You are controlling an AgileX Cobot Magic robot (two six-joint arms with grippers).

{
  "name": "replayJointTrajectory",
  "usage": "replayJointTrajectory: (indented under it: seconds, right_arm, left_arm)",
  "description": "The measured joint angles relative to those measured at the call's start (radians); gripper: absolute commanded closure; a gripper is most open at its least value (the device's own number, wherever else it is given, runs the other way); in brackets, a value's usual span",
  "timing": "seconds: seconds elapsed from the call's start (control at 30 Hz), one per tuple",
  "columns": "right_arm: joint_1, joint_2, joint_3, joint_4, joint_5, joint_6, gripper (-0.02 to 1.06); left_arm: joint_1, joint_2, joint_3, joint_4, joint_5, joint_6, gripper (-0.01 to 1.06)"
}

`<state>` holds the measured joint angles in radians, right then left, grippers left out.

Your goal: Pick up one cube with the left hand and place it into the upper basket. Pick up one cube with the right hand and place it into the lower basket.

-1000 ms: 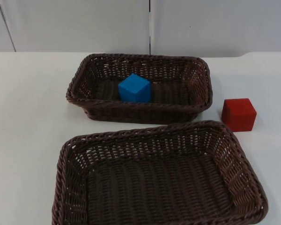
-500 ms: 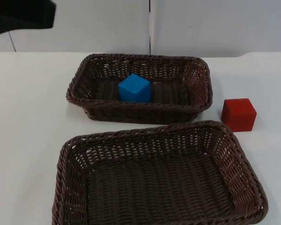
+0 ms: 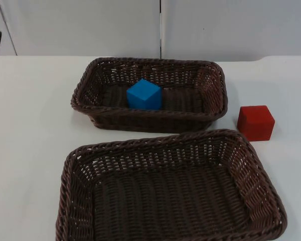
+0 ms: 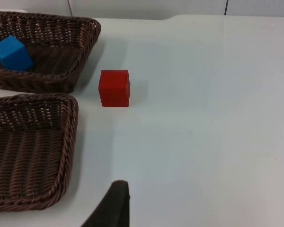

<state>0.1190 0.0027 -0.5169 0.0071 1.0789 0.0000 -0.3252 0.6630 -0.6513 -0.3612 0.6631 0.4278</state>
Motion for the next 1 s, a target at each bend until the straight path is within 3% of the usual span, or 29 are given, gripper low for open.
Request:
replayJointTrajectory:
  seconds: [0.27, 1.0]
  right_arm:
    - [0.000, 0.000, 0.000, -0.007, 0.000, 0.000, -0.01]
    - [0.000, 0.000, 0.000, -0.007, 0.000, 0.000, -0.01]
  left_arm:
    - [0.000, -0.058, 0.065, 0.000, -0.051, -0.078, 0.22]
    - [0.000, -0.159, 0.065, 0.029, -0.049, -0.087, 0.22]
